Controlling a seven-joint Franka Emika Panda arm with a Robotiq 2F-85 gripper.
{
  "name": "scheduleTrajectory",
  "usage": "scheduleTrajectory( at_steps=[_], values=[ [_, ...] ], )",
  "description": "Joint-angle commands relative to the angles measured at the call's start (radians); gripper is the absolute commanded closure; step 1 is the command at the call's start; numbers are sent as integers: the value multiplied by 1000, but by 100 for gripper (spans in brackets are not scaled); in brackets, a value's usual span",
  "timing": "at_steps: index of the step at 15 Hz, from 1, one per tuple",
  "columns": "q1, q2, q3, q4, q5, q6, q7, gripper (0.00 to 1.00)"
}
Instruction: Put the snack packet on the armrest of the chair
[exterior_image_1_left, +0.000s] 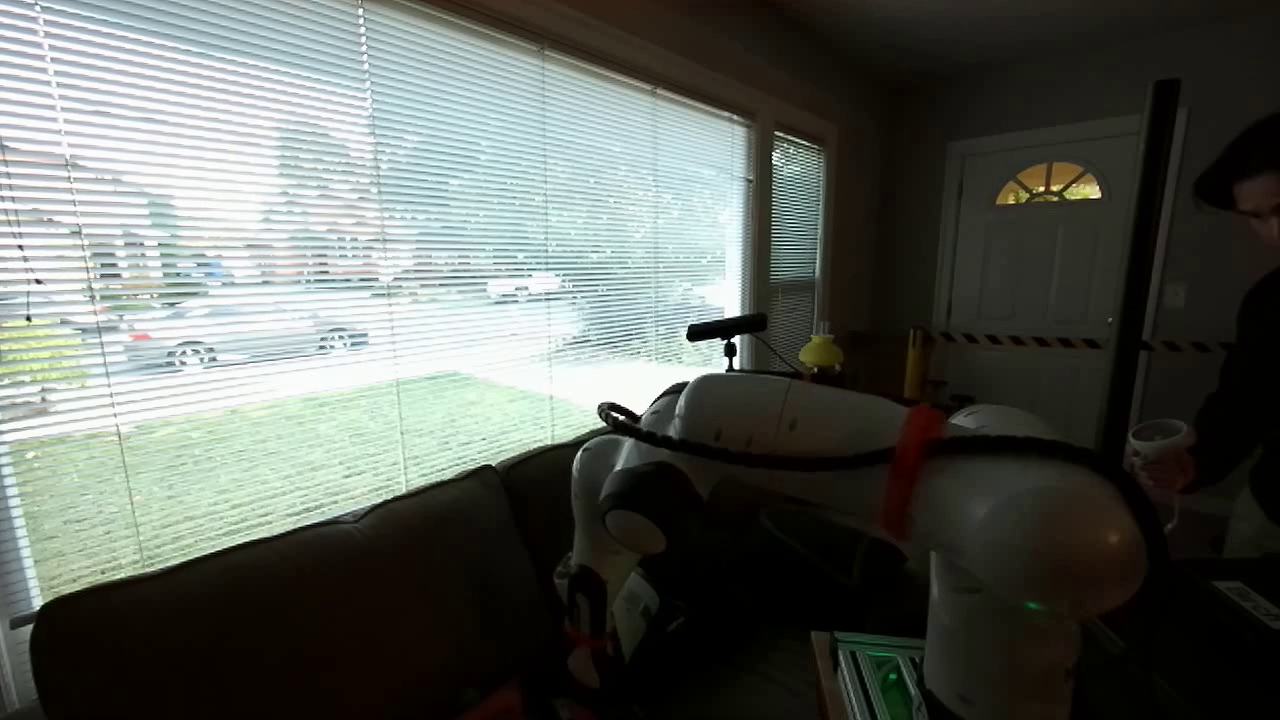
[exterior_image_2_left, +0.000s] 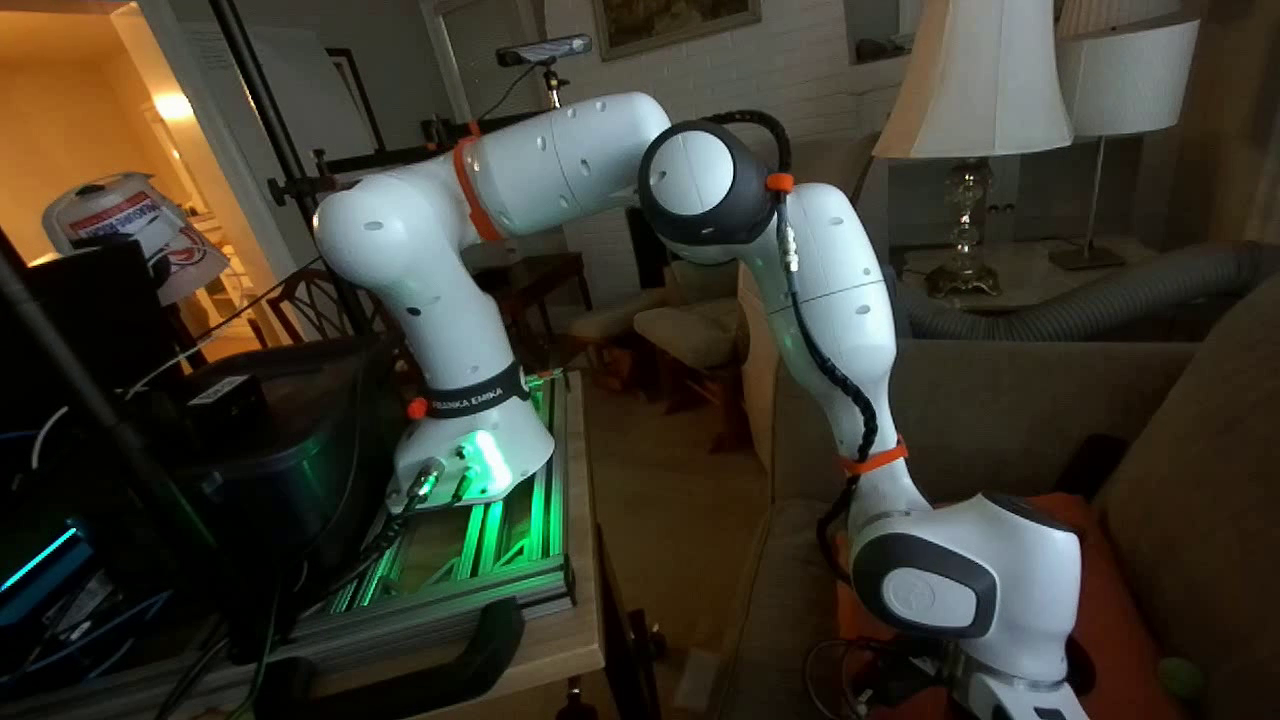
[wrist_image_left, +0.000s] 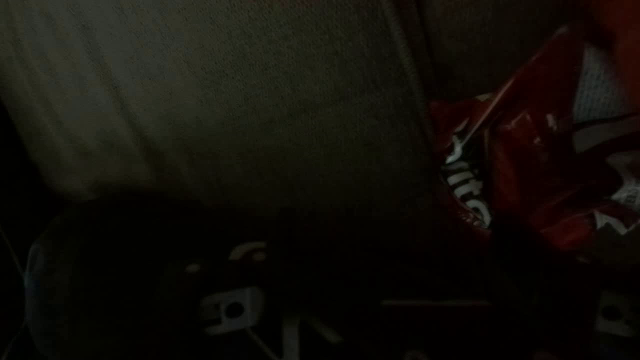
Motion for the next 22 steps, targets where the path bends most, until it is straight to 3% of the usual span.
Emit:
scheduleTrajectory(
  at_steps=[1, 7, 12, 13, 22],
  values=[
    [53, 74, -56, 65, 23, 20, 85, 0],
    [67, 54, -67, 74, 52, 23, 165, 0],
    [129, 13, -75, 1, 42, 39, 214, 0],
    [88, 42, -66, 68, 37, 18, 192, 0],
    [140, 10, -78, -32, 68, 91, 268, 0]
  ],
)
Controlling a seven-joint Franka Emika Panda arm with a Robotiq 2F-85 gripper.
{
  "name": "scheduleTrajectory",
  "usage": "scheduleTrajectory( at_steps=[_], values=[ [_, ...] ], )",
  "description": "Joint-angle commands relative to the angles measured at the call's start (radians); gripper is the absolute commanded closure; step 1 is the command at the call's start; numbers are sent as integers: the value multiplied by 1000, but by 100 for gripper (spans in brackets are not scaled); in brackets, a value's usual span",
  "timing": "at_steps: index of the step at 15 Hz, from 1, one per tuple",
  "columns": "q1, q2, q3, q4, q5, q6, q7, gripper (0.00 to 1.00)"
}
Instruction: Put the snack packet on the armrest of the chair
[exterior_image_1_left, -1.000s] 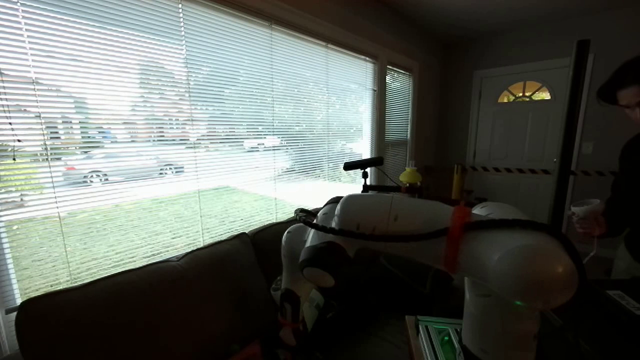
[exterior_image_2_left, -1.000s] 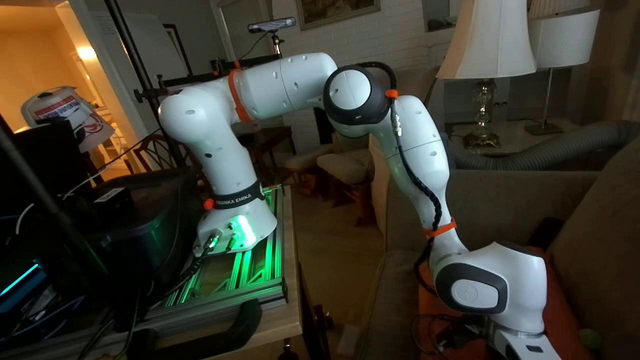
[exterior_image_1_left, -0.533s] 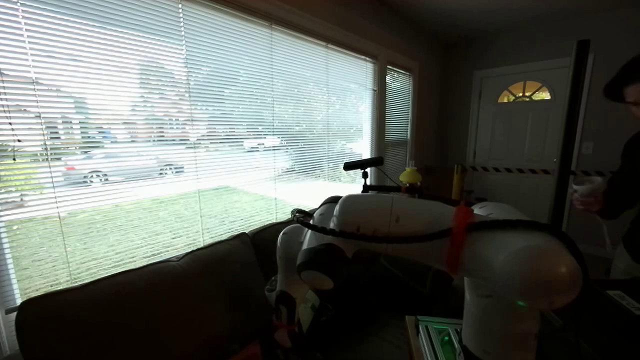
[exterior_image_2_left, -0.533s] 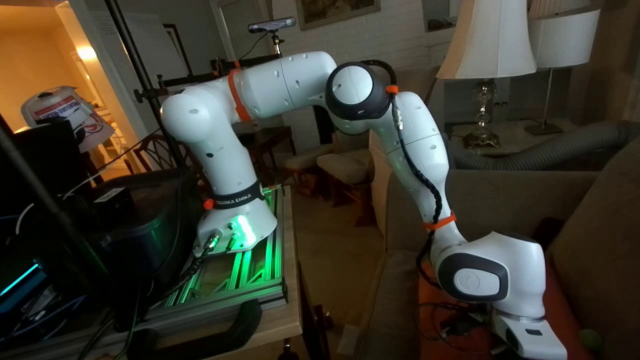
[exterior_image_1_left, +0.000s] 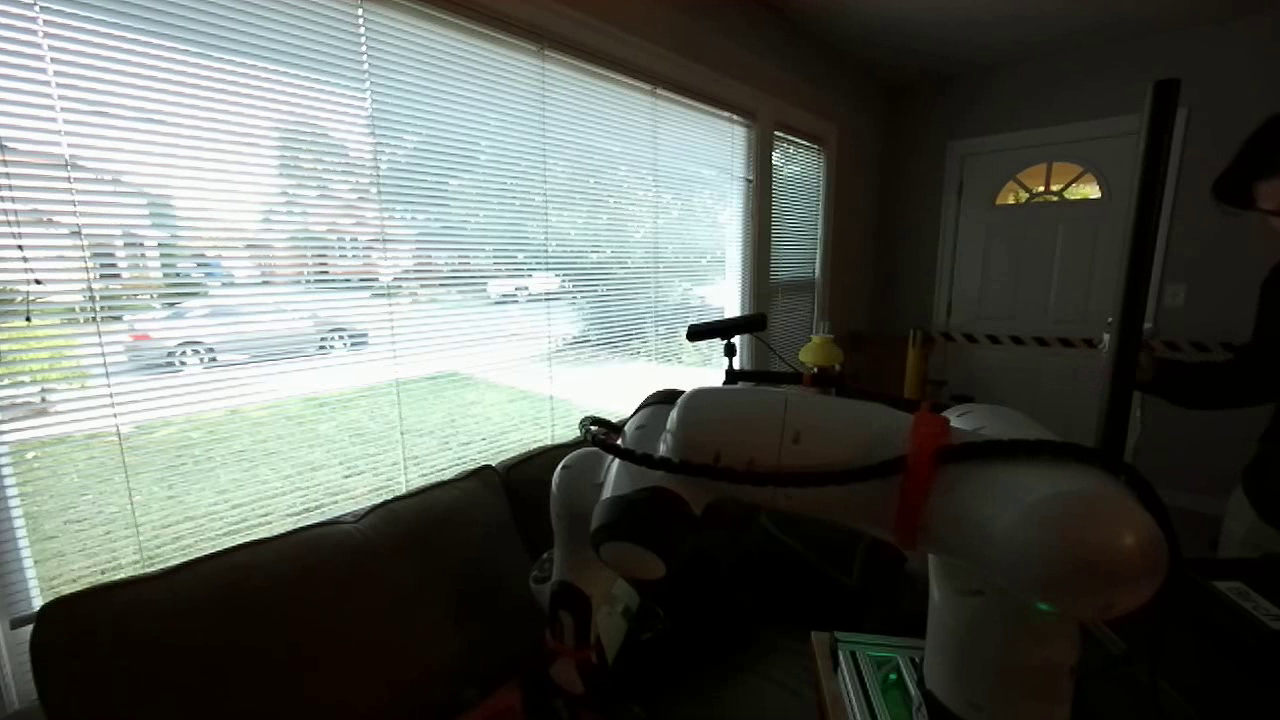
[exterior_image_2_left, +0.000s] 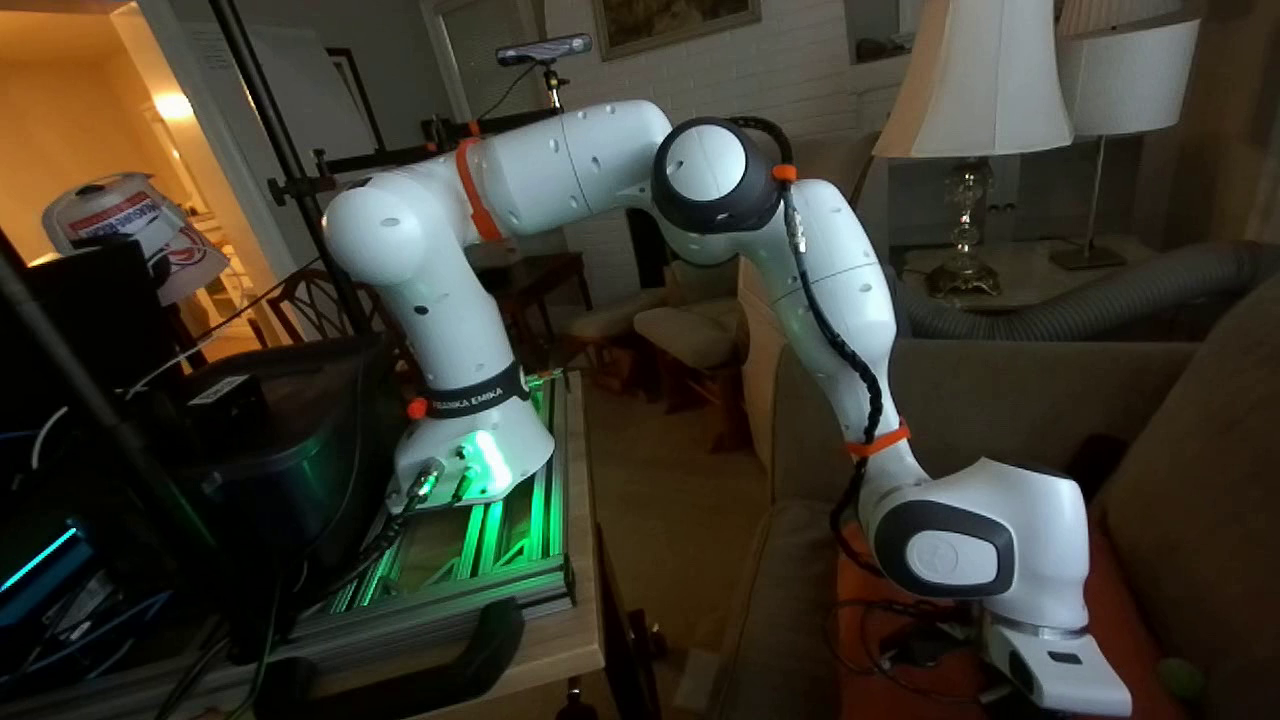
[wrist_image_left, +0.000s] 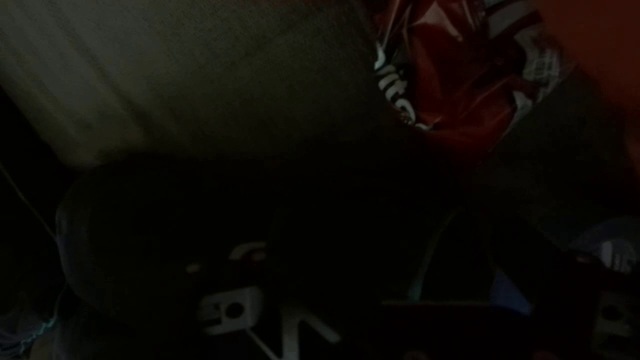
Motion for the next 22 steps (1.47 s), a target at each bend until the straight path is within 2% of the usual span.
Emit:
scheduleTrajectory(
  at_steps=[1, 9, 10, 17, 22],
  values=[
    [31, -16, 6, -81, 43, 84, 67, 0],
    [104, -74, 78, -268, 139, 218, 150, 0],
    [98, -71, 89, -272, 147, 233, 147, 0],
    [101, -21, 57, -265, 178, 274, 152, 0],
    [73, 28, 55, -183, 183, 265, 151, 0]
  ],
)
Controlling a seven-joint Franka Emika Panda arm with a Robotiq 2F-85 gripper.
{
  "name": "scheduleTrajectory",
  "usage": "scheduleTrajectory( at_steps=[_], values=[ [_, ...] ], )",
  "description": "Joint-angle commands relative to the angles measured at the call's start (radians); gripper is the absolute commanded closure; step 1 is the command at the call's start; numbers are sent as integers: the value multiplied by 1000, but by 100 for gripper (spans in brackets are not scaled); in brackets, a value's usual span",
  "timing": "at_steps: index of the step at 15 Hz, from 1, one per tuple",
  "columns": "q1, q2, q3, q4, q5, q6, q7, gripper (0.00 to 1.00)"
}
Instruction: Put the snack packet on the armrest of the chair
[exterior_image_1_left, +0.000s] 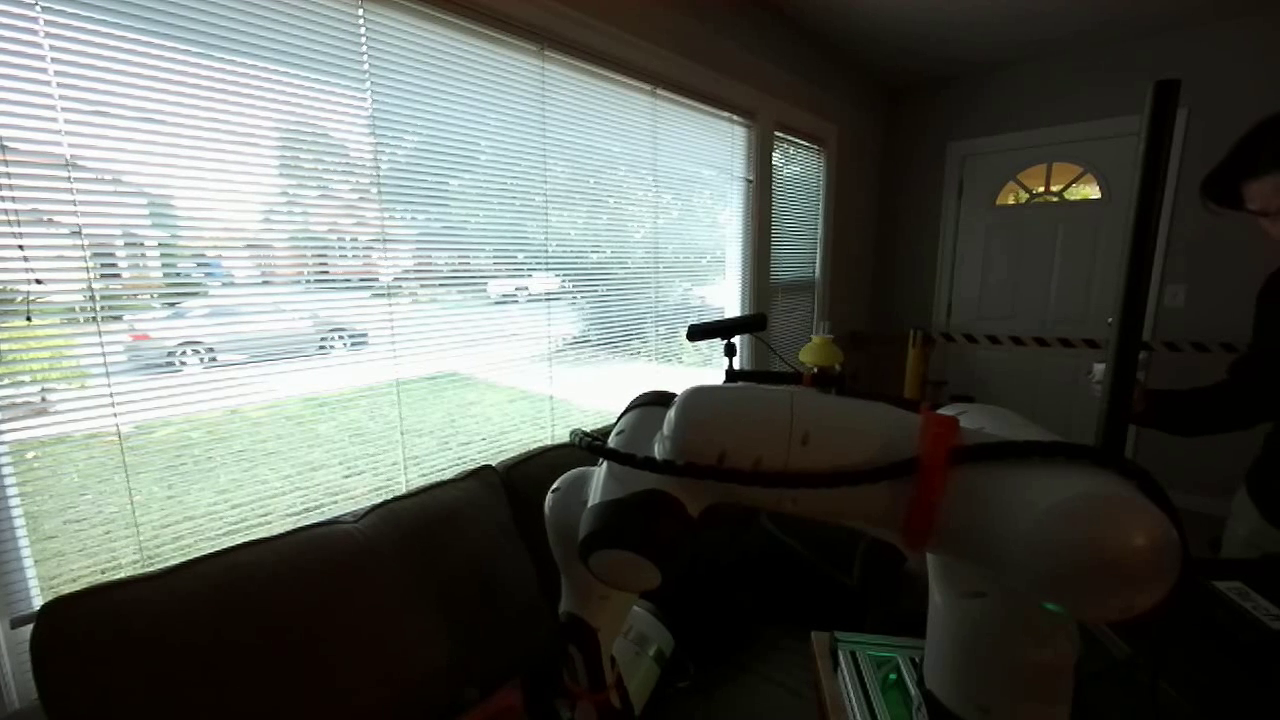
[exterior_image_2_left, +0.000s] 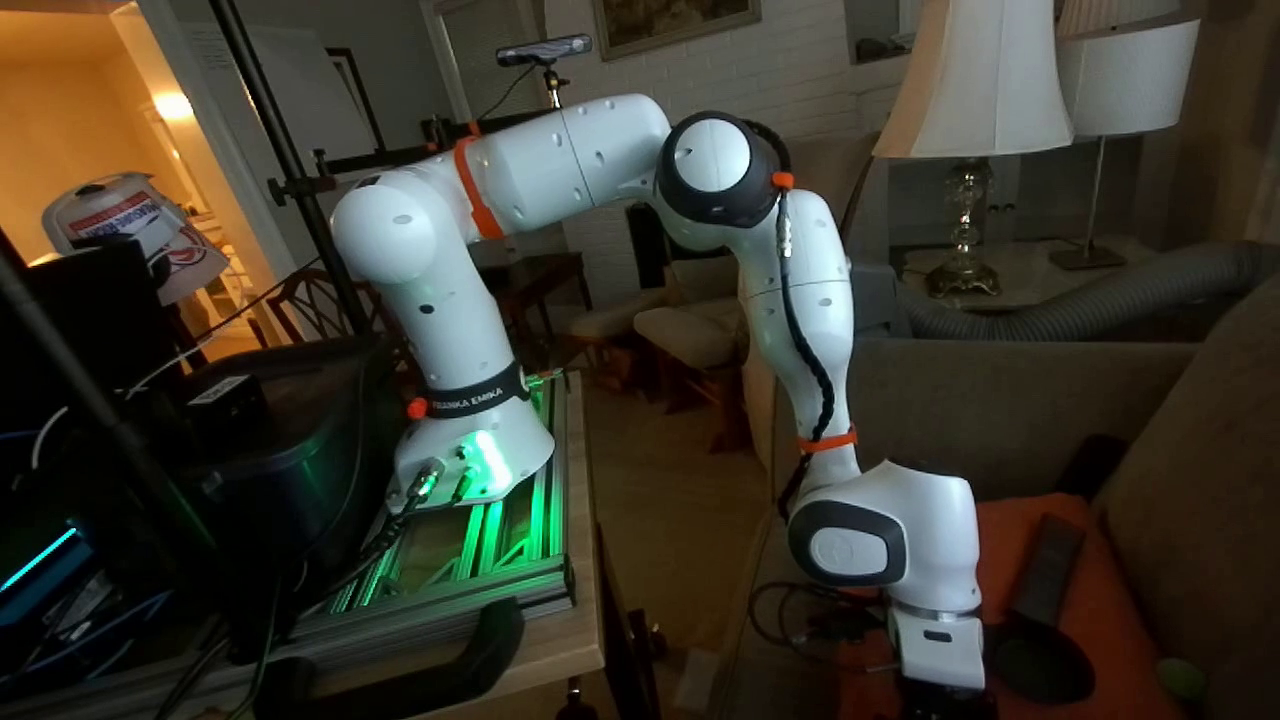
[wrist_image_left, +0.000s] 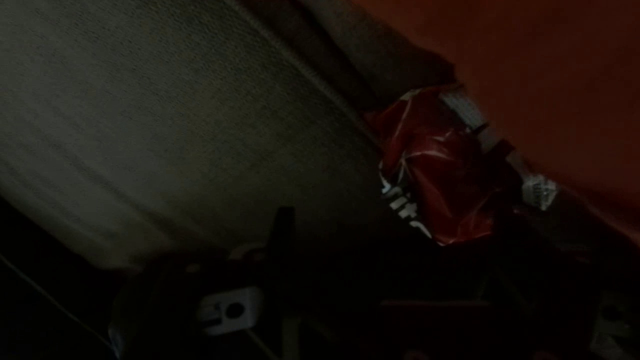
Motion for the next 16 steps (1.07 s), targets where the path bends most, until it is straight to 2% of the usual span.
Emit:
scheduleTrajectory(
  at_steps=[1, 4, 5, 8, 9, 10, 13, 16],
  values=[
    [-15, 69, 6, 87, 23, 7, 10, 0],
    [-27, 109, 13, 133, 23, -4, 11, 0],
    [-39, 54, 27, 70, -55, 16, 49, 0],
    [-49, 60, 35, 78, -84, 9, 71, 2],
    [-52, 59, 36, 80, -96, 8, 80, 9],
    [-55, 59, 37, 79, -108, 8, 87, 23],
    [-65, 57, 40, 80, -144, 9, 109, 50],
    [-71, 55, 42, 80, -177, 6, 130, 72]
  ],
)
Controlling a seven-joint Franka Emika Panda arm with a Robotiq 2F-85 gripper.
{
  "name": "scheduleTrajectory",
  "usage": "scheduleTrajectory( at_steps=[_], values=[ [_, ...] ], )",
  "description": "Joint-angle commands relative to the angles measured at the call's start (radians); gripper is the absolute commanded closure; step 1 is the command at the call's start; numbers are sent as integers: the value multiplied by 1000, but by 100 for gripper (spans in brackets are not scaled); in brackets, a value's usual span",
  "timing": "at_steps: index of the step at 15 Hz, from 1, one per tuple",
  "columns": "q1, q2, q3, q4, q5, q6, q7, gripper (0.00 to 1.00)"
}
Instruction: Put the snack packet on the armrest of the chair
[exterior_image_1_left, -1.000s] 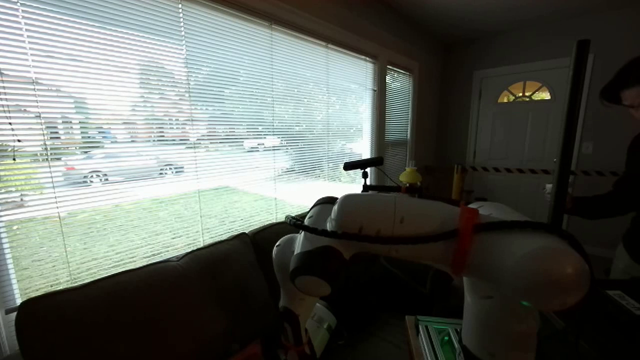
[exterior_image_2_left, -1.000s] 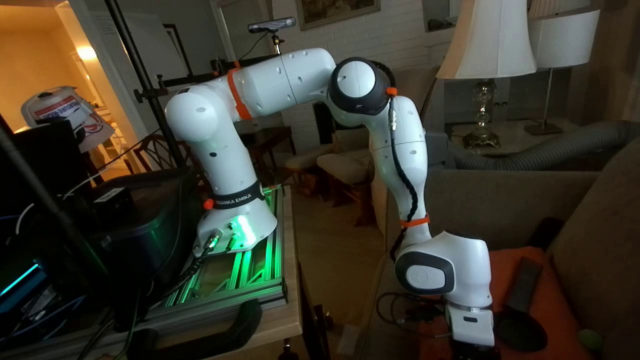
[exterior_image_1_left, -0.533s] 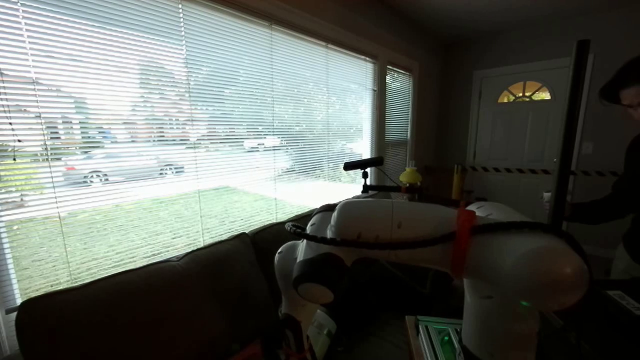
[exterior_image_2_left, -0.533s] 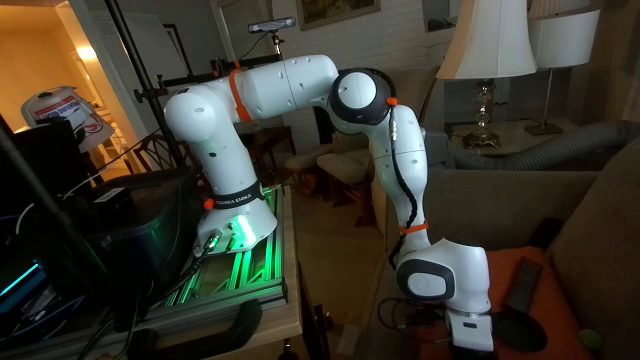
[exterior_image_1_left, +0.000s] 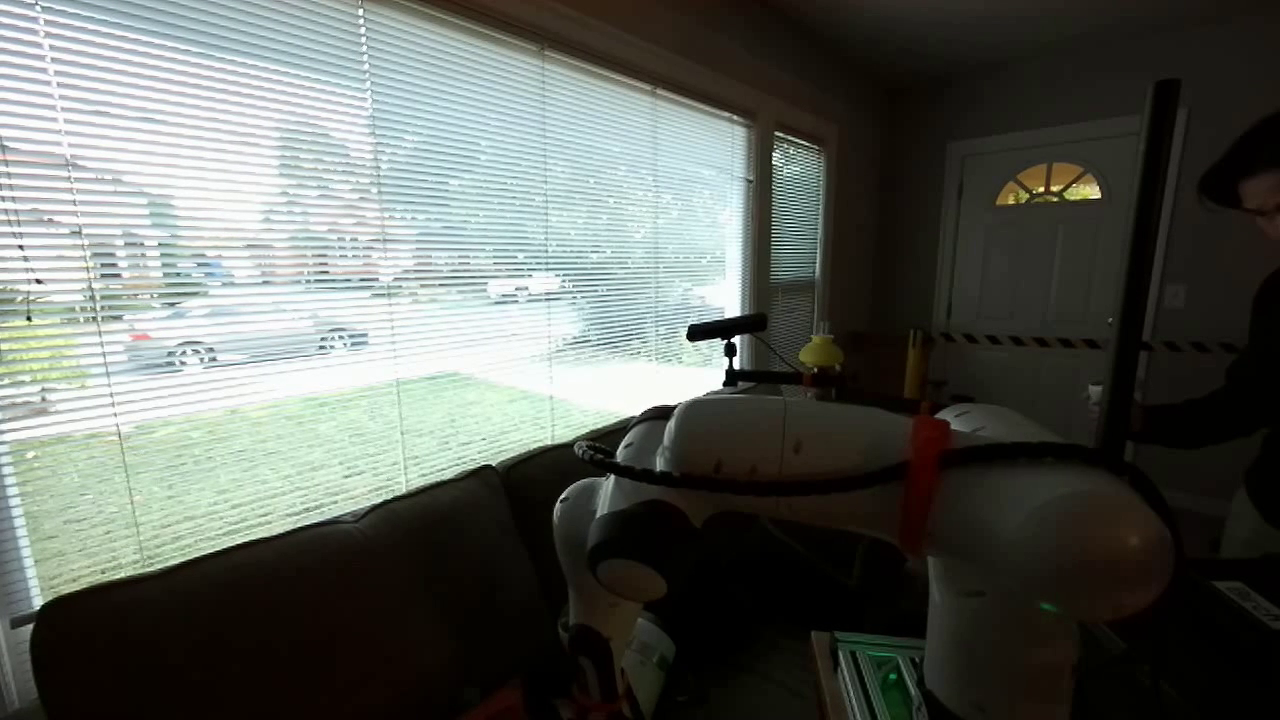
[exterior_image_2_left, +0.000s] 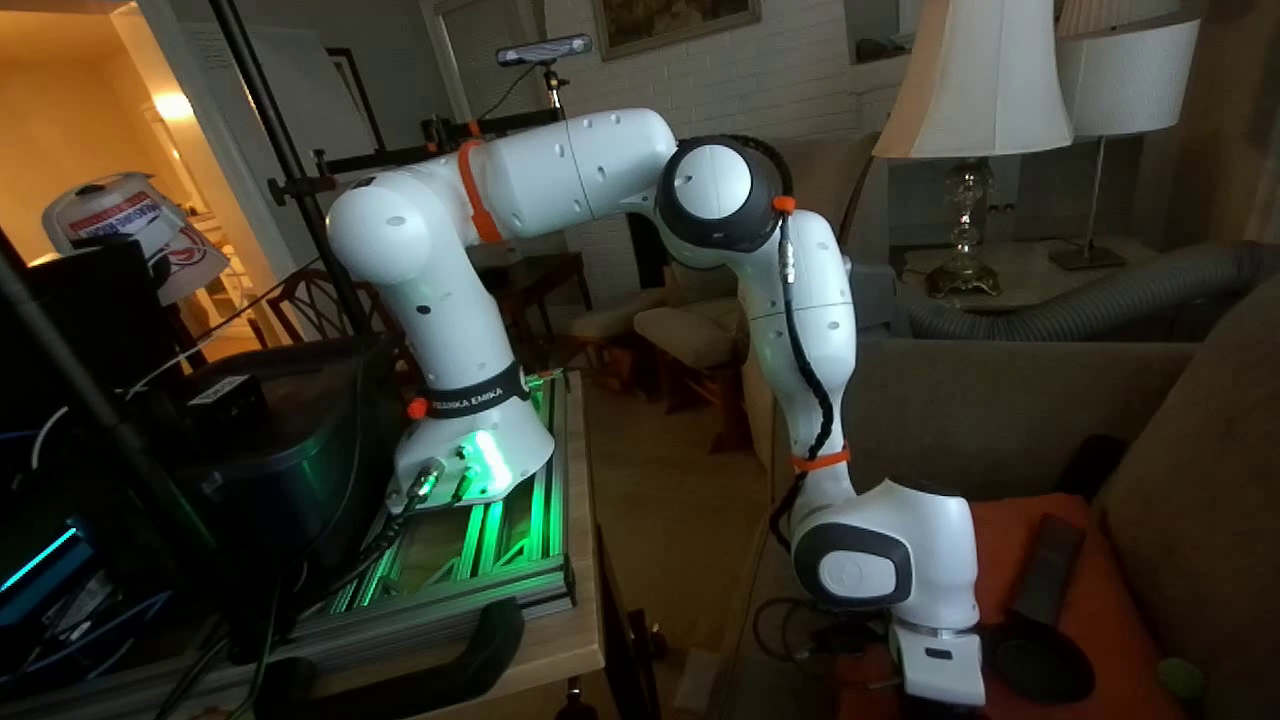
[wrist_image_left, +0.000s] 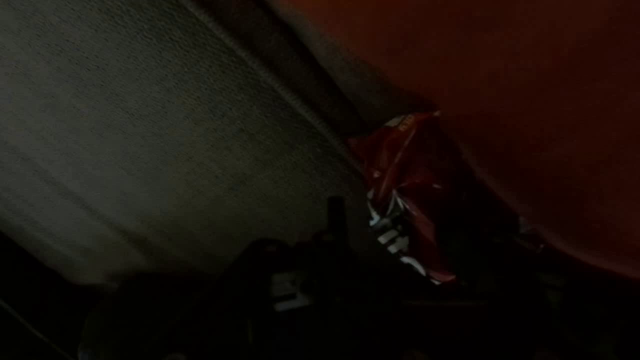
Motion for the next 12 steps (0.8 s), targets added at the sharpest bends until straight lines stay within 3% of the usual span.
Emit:
scheduleTrajectory(
  at_steps=[1, 4, 10, 12],
  values=[
    [-28, 0, 19, 5, -55, 4, 43, 81],
    [-38, 0, 26, 8, -77, 0, 53, 99],
    [-46, -1, 32, 9, -83, -10, 69, 100],
    [-50, -9, 51, 35, 10, -60, -7, 100]
  ],
)
